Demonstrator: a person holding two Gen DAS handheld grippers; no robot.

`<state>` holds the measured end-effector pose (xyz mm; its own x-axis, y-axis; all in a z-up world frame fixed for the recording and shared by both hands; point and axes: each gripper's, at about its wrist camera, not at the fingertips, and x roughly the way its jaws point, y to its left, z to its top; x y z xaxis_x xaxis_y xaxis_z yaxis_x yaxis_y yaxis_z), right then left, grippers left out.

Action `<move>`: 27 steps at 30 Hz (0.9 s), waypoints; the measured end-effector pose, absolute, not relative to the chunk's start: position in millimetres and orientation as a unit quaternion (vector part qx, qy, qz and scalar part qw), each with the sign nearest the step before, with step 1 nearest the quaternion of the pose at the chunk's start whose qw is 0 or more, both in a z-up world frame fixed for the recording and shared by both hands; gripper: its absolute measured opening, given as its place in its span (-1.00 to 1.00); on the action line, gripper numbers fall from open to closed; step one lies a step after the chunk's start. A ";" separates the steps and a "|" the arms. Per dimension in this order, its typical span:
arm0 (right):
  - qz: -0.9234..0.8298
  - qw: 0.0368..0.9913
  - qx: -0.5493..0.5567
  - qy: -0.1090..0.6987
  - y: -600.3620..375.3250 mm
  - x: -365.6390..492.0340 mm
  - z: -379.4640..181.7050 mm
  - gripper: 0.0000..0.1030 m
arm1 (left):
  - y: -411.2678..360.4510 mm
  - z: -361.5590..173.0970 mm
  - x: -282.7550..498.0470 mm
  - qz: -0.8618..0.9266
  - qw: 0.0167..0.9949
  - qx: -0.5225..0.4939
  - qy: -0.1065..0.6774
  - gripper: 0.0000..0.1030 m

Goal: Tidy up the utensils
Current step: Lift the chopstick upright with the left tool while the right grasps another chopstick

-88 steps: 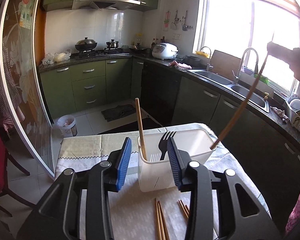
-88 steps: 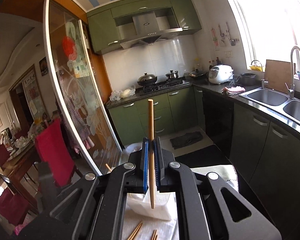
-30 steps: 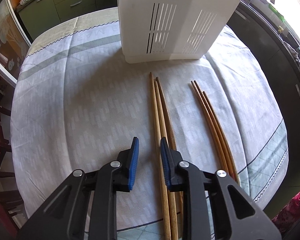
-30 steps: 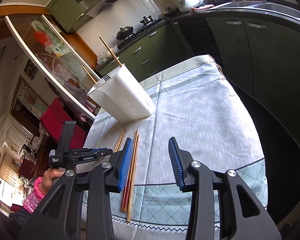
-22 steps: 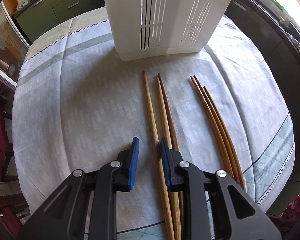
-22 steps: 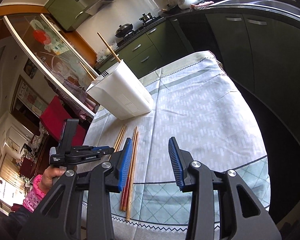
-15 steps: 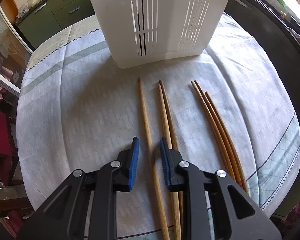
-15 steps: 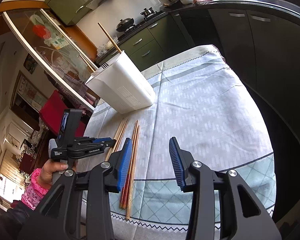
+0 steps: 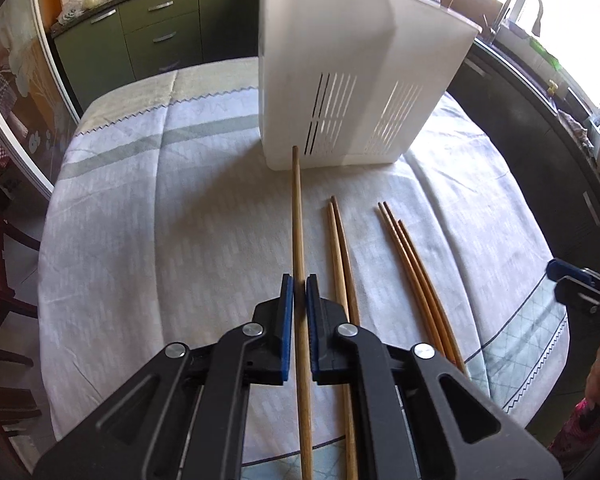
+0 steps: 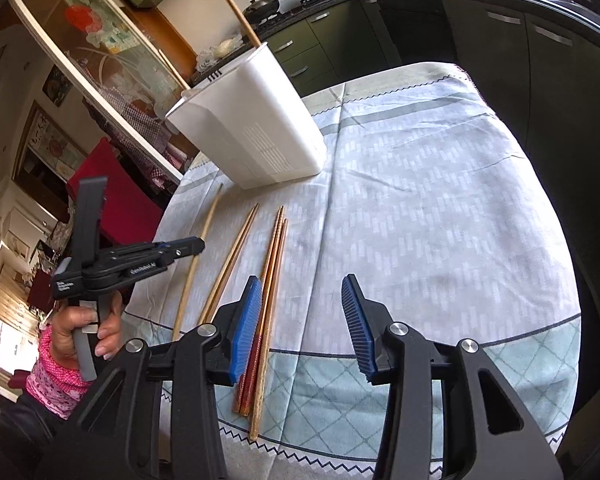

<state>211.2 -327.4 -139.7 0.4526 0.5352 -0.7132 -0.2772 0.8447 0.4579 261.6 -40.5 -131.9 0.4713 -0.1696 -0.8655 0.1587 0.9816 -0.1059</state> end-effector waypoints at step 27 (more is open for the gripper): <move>0.203 0.820 -0.095 0.527 -198.7 262.1 -184.8 -0.53 | 13.4 -70.2 158.1 -0.079 0.939 -0.025 0.333 -0.87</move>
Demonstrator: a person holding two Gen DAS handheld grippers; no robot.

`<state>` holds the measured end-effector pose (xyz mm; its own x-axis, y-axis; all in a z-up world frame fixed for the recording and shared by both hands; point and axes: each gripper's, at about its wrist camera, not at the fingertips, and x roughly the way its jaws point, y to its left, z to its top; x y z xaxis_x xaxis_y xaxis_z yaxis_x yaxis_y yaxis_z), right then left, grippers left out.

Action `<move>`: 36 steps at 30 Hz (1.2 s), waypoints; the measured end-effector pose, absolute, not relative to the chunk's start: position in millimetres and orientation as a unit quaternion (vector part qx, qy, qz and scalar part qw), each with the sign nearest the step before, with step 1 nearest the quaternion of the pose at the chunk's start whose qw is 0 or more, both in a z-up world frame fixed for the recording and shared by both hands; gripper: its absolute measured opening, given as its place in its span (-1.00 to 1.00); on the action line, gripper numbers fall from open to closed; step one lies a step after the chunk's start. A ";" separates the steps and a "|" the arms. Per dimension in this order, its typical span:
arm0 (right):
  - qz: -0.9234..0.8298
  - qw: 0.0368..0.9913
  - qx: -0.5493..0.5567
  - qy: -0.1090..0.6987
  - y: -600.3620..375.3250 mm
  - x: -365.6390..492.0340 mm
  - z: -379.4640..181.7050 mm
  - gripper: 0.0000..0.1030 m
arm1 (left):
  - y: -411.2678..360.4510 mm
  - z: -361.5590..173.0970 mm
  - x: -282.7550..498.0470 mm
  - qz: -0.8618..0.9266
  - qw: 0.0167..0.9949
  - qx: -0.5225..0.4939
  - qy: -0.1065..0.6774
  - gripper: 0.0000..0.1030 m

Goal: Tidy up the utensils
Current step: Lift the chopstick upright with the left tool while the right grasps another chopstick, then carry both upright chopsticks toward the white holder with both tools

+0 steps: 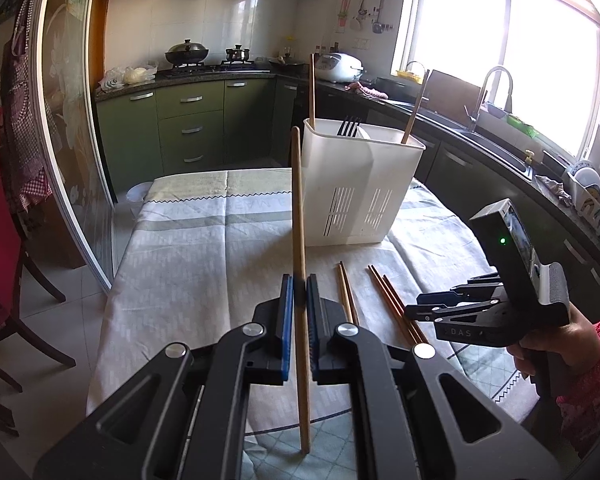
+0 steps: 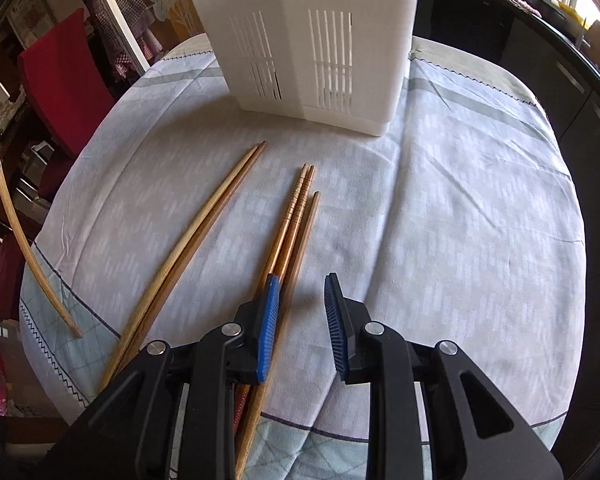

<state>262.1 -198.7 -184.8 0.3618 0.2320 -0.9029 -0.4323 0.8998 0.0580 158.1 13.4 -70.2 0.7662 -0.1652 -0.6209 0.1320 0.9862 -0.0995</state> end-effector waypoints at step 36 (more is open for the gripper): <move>0.236 0.873 0.017 0.426 -253.3 231.9 -98.3 -0.89 | 26.4 -49.0 142.3 -0.092 0.946 -0.031 0.309 -0.88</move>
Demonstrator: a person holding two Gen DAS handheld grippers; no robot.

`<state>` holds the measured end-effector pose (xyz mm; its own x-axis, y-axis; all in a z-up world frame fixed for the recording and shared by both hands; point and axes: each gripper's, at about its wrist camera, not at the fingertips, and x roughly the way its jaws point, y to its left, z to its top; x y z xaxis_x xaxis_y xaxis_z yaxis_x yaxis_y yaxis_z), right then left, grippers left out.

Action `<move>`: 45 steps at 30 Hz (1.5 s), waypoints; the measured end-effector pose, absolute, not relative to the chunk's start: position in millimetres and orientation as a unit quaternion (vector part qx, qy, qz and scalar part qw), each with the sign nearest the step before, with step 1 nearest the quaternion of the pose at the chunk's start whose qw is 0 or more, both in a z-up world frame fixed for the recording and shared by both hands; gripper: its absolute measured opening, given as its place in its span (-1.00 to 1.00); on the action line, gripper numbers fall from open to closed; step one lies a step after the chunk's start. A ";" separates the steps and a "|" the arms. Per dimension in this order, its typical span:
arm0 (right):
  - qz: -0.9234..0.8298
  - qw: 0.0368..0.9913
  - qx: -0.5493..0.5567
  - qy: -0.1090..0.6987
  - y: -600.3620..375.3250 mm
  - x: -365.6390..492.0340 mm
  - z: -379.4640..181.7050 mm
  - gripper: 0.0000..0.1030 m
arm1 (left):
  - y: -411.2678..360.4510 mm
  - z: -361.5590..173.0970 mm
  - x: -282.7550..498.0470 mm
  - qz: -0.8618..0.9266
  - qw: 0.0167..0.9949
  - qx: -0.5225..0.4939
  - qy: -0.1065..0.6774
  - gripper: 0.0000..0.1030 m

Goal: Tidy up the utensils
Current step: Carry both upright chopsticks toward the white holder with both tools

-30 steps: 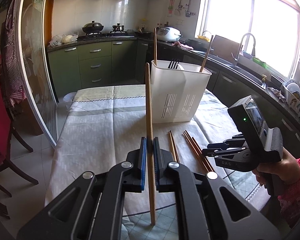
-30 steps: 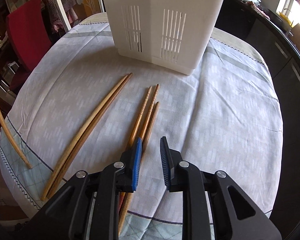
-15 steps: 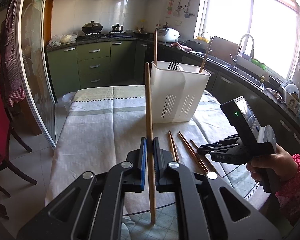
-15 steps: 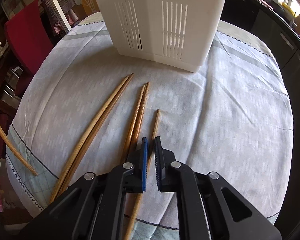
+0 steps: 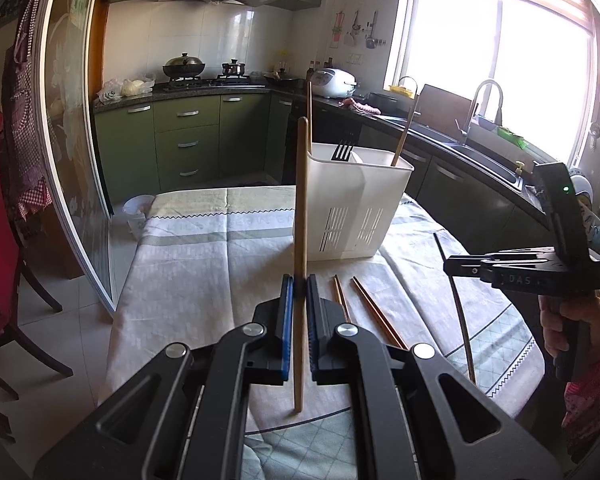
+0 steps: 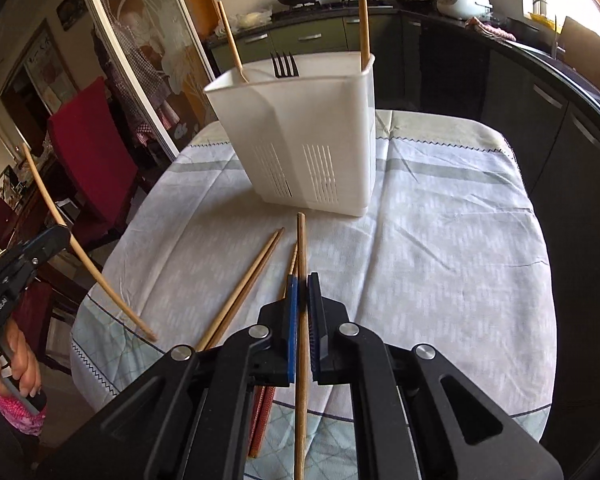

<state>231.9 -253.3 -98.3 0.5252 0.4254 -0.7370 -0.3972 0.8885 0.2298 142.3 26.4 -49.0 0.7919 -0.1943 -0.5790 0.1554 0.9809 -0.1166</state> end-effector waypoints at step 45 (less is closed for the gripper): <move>0.267 0.907 0.082 0.314 -313.0 200.4 -4.7 -0.89 | -29.3 104.9 271.0 -0.095 0.980 -0.022 0.171 -0.88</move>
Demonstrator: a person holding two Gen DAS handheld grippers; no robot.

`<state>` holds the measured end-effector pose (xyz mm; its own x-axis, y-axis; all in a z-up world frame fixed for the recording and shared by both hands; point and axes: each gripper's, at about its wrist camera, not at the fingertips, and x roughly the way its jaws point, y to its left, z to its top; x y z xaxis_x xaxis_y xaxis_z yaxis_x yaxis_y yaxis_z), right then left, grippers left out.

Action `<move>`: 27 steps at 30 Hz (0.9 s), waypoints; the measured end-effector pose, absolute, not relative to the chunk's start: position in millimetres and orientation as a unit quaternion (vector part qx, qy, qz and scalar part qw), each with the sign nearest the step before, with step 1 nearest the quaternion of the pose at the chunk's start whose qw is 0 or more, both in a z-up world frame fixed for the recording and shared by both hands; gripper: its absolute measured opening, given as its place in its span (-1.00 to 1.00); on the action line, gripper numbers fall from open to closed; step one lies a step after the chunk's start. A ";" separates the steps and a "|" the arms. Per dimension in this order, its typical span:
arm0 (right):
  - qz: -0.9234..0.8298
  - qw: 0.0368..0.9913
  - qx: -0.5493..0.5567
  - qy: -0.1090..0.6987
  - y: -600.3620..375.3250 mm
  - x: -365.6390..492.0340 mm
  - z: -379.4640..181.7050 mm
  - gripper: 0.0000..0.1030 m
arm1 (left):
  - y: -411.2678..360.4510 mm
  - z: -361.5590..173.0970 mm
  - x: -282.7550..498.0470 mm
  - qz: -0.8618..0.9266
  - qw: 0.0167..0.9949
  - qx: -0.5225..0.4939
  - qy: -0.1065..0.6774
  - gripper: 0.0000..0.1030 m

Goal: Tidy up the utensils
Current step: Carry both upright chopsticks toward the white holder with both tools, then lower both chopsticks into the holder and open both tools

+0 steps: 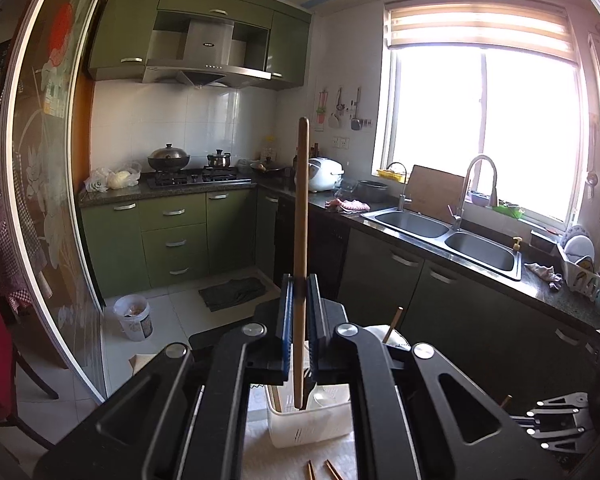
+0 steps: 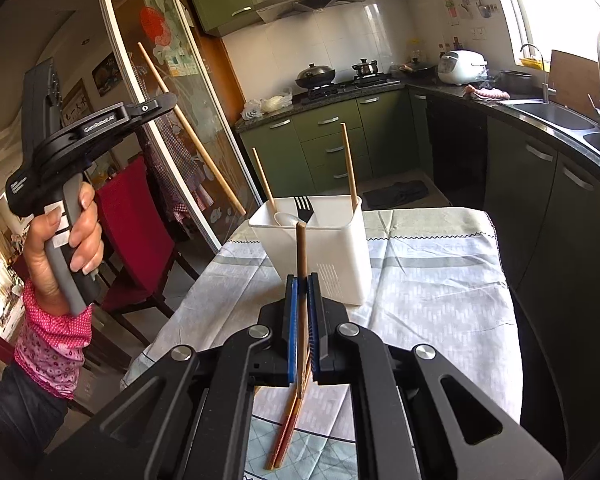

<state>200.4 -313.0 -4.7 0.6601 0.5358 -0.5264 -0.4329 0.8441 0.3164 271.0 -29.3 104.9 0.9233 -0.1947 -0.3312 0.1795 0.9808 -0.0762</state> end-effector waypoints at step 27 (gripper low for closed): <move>0.247 0.932 0.136 0.226 -322.8 231.4 76.6 -0.89 | -18.6 -12.2 318.4 -0.068 0.940 -0.047 0.331 -0.87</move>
<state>231.4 -322.8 76.6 0.7757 0.5229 -0.3533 -0.3999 0.8404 0.3659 318.4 -18.6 -12.2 0.7721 -0.1589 -0.6154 0.0965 0.9863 -0.1336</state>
